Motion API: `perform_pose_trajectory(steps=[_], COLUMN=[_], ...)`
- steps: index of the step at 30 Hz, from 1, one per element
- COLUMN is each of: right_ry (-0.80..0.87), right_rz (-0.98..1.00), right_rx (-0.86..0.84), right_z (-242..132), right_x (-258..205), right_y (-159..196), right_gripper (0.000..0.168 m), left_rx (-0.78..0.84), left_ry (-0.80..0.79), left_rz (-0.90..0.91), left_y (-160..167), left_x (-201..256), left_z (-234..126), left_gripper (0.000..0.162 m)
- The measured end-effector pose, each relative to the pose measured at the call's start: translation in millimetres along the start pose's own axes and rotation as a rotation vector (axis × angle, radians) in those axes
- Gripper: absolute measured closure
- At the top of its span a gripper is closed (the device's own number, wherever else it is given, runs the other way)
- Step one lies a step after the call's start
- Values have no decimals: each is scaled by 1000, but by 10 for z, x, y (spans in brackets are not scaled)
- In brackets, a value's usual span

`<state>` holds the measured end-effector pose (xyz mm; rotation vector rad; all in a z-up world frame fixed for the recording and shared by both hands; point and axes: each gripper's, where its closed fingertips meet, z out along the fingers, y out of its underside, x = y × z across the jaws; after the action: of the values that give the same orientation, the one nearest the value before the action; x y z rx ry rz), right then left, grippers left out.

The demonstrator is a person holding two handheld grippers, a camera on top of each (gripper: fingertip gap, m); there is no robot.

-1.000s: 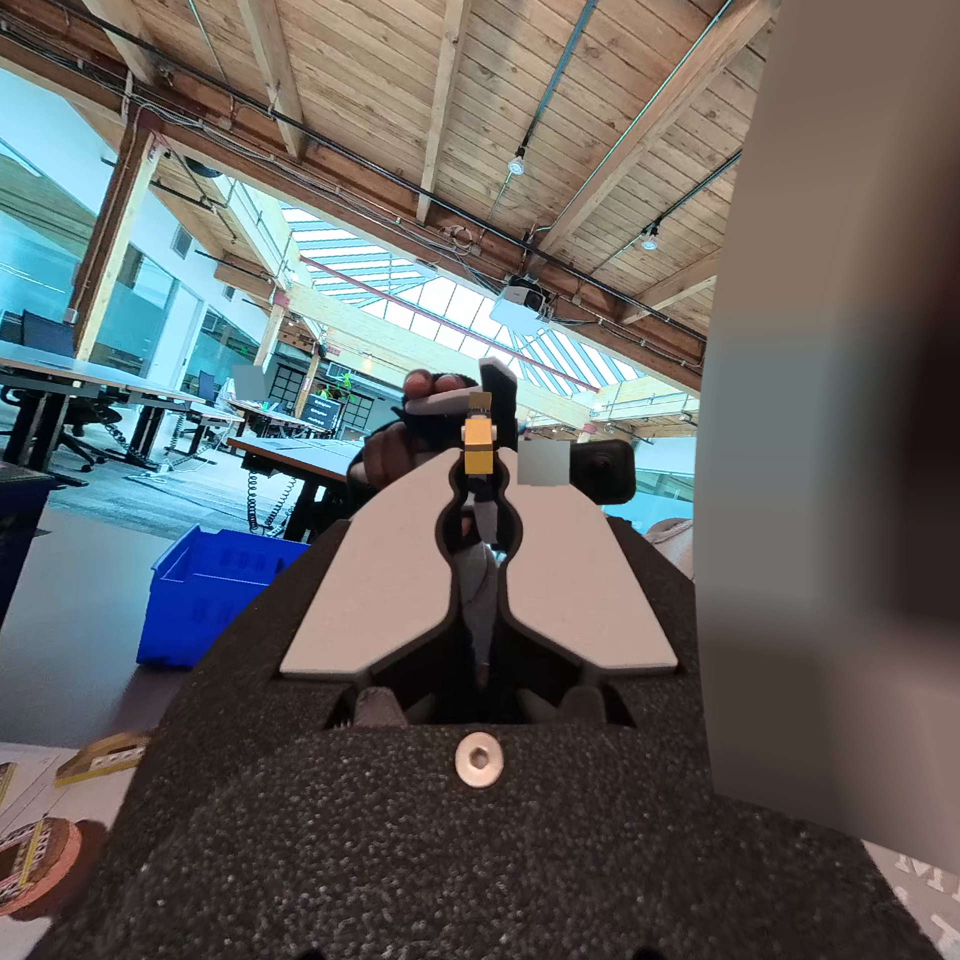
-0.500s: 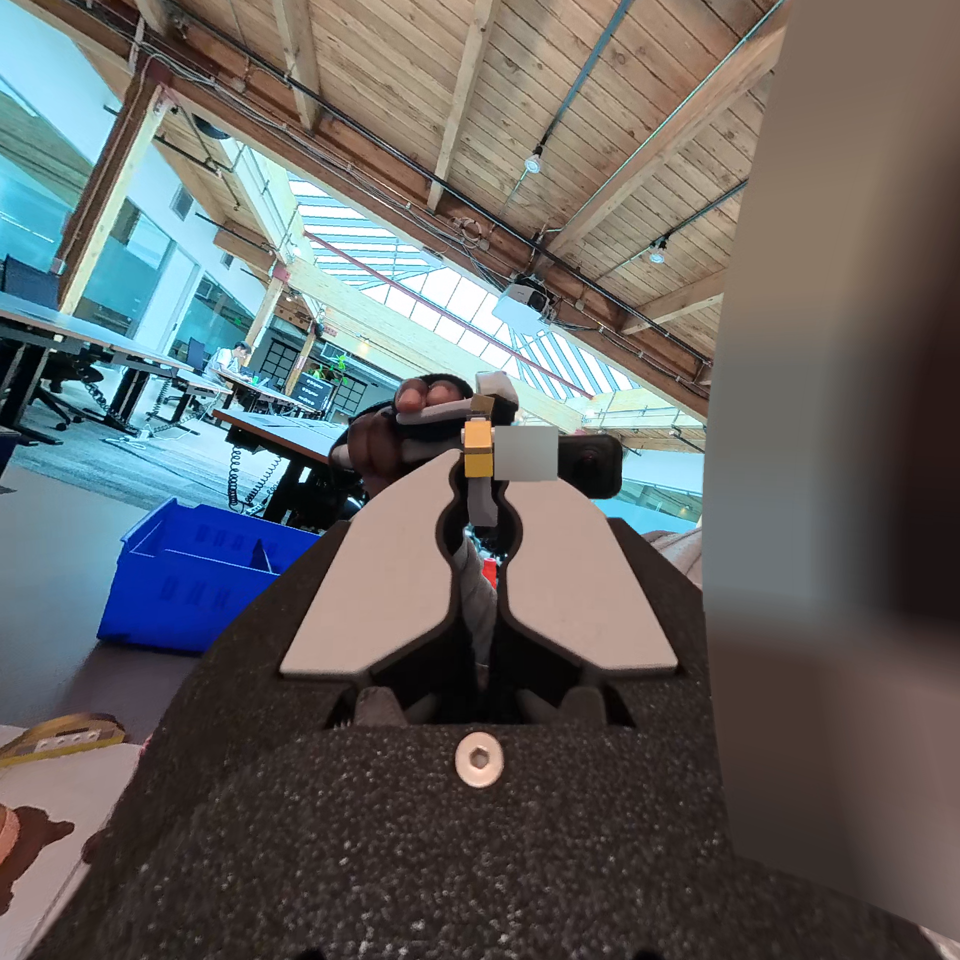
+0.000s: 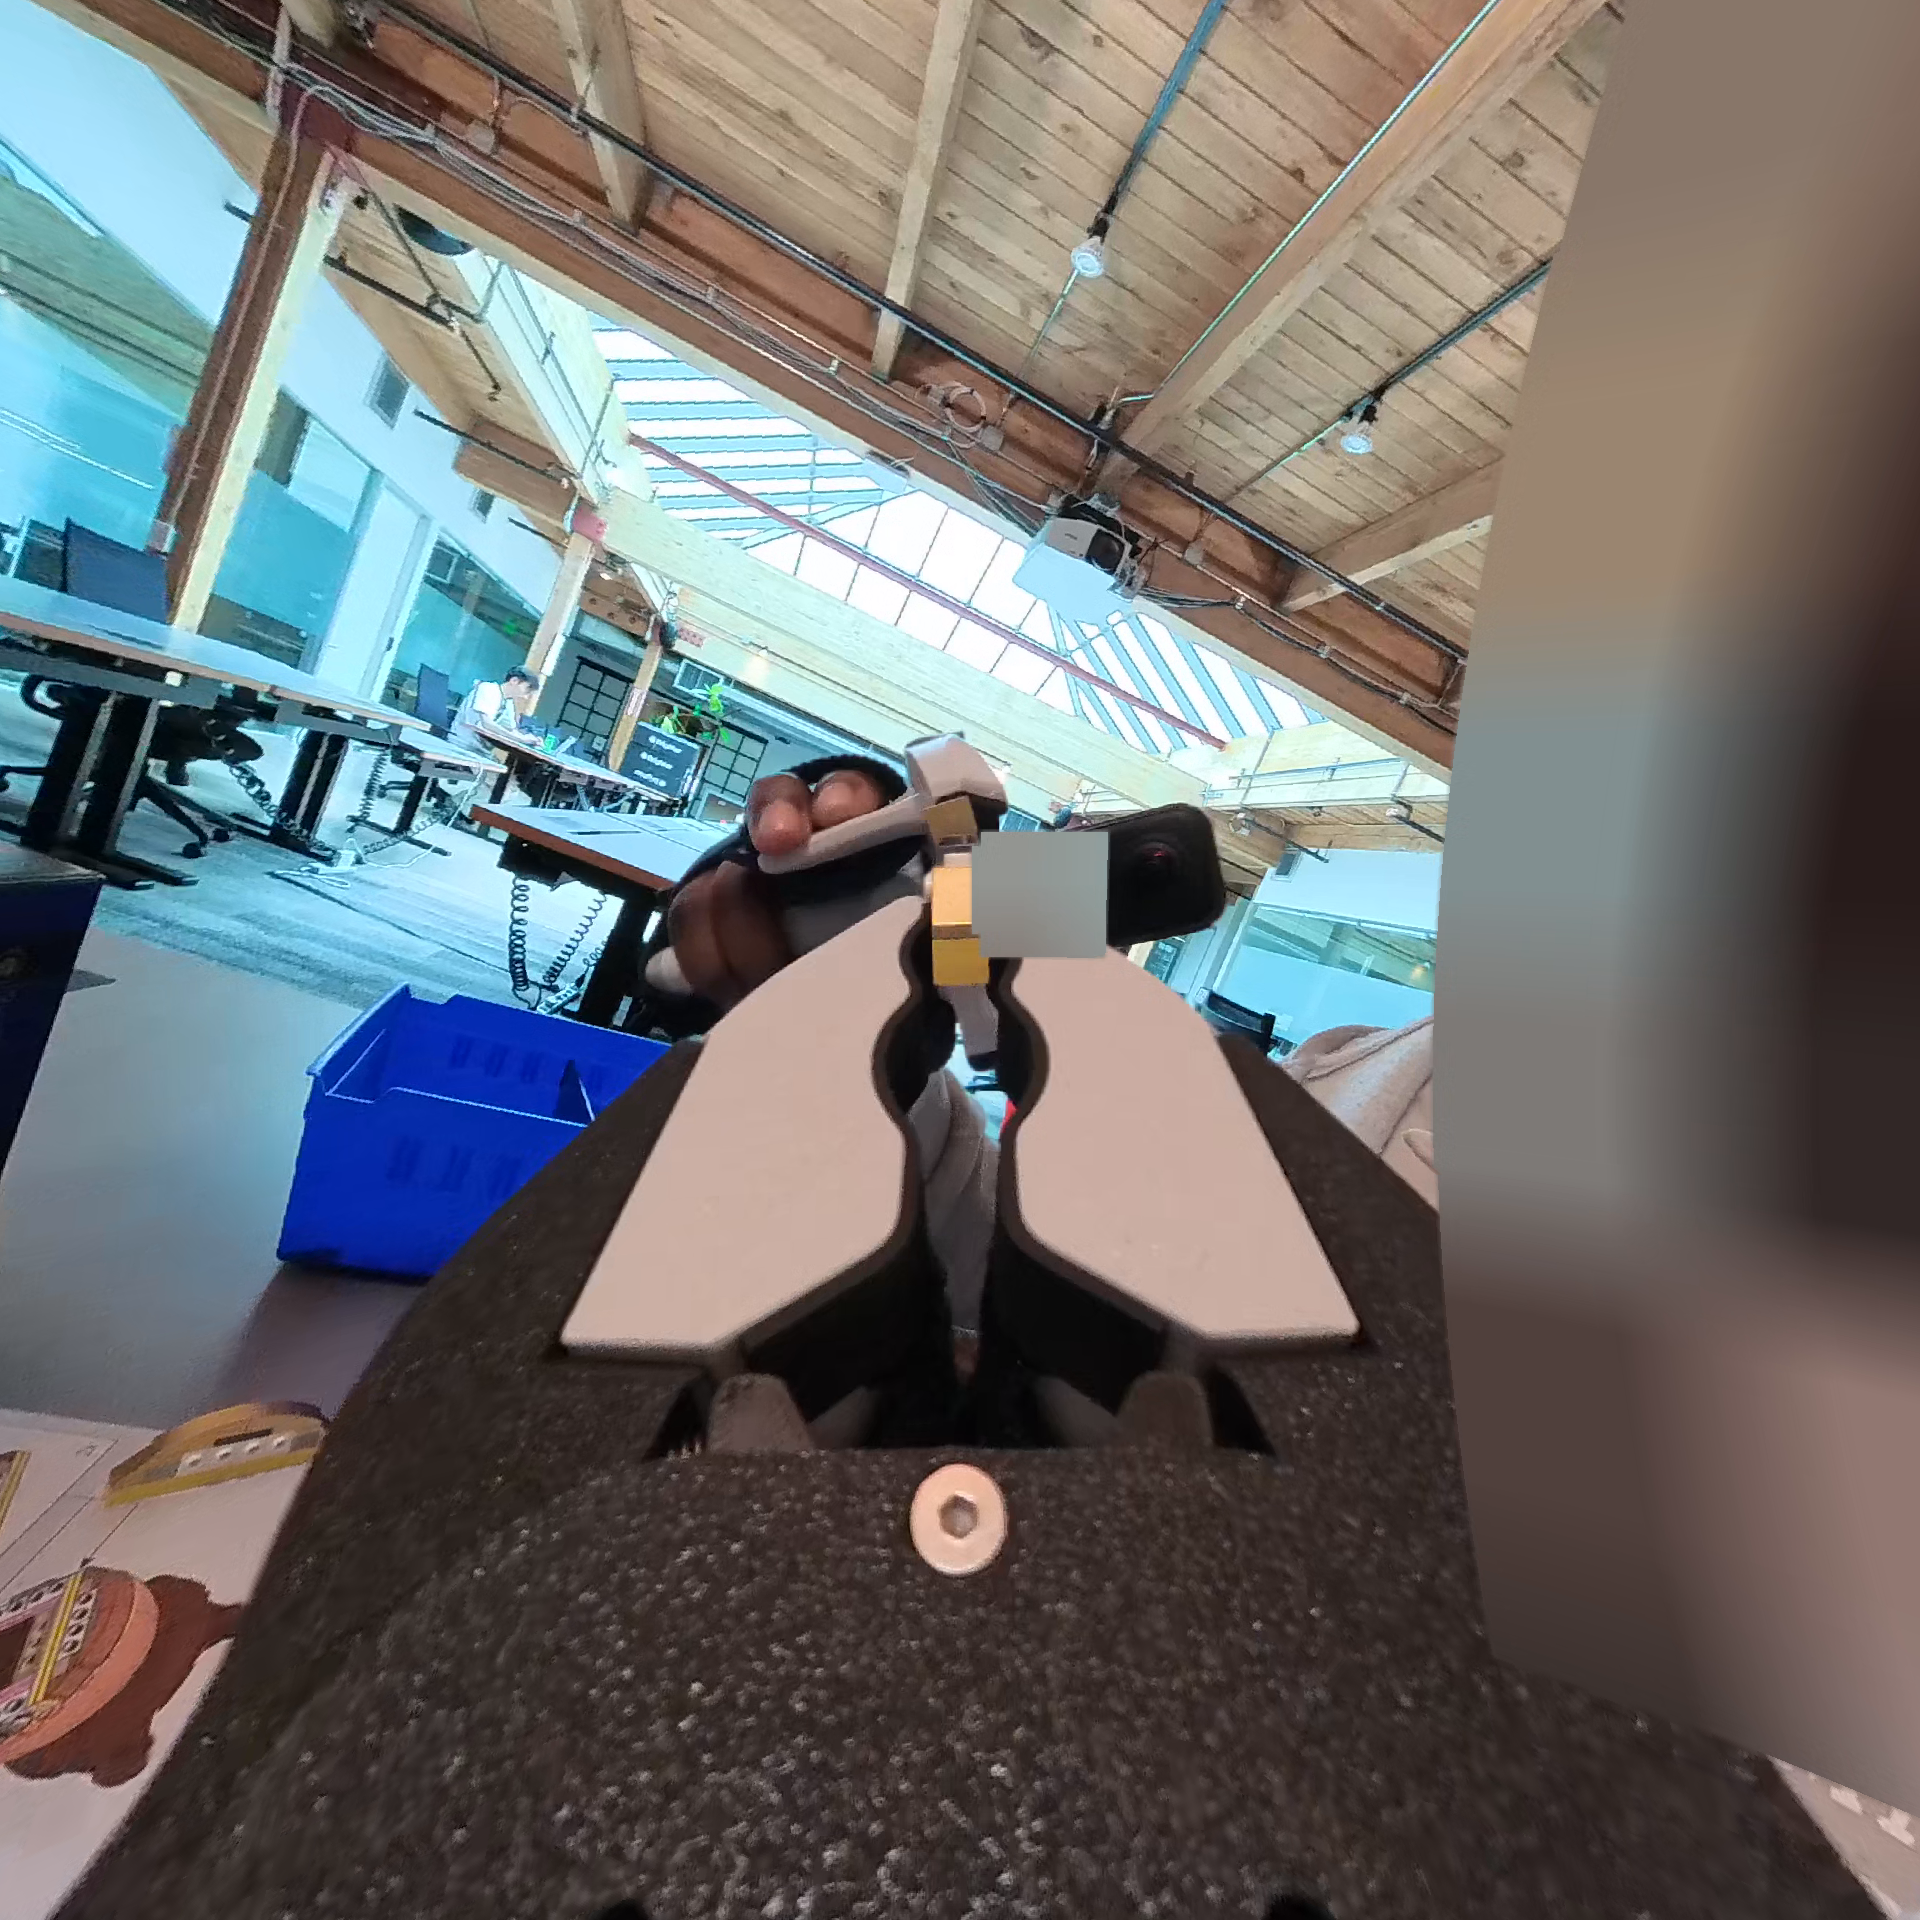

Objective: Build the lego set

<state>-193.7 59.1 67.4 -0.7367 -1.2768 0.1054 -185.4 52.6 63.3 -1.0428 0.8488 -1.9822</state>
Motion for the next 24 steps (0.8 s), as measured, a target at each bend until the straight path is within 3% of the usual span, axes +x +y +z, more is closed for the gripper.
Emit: perform_pose_trajectory(steps=[17, 21, 24], right_ry=[49, 76, 109], right_rz=[-289, -132, -50], right_rx=[-101, -37, -33], right_z=[-73, -84, -70], right_x=[-9, 10, 26], right_y=[95, 81, 115], right_gripper=[143, 143, 143], left_rx=[30, 20, 3], left_ry=[-20, 3, 22], left_rz=[-211, -191, -184], left_y=[47, 49, 63], left_x=[-104, -78, -56], left_z=[27, 46, 76], left_gripper=[153, 152, 131])
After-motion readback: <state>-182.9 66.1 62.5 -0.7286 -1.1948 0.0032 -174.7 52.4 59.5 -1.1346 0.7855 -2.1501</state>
